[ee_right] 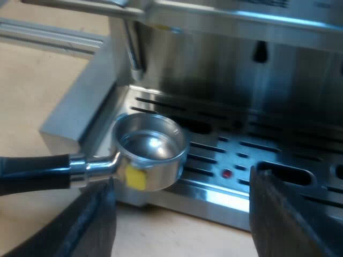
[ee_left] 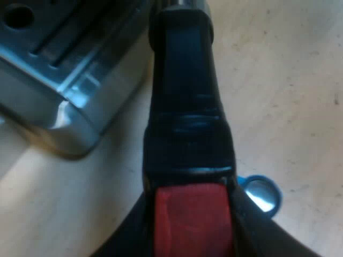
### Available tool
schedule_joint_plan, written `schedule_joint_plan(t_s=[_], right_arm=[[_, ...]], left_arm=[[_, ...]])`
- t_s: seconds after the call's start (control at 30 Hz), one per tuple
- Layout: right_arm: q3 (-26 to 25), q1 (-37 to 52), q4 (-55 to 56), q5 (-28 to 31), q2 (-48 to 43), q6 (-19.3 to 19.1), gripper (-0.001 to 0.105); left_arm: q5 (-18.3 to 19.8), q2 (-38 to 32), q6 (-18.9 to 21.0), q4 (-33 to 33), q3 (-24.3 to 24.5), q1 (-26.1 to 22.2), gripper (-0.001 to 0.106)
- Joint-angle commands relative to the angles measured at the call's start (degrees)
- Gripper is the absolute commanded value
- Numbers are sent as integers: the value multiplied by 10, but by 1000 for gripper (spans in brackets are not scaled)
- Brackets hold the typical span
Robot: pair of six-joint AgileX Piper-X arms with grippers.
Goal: Put the handle in the coffee machine
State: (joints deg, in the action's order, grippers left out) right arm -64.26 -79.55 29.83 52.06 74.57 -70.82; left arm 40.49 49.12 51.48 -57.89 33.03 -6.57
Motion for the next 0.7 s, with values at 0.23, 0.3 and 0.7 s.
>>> schedule_joint_plan(t_s=[0.23, 0.3, 0.7], right_arm=[[-2, -1, -129, 18, 75, -18, 56], [-2, -1, -159, 24, 89, -34, 56], [18, 7, -267, 32, 136, -86, 56]], left_arm=[[84, 0, -47, 31, 8, -75, 0], [85, 4, -57, 34, 8, -72, 0], [111, 110, -69, 69, 28, -72, 0]])
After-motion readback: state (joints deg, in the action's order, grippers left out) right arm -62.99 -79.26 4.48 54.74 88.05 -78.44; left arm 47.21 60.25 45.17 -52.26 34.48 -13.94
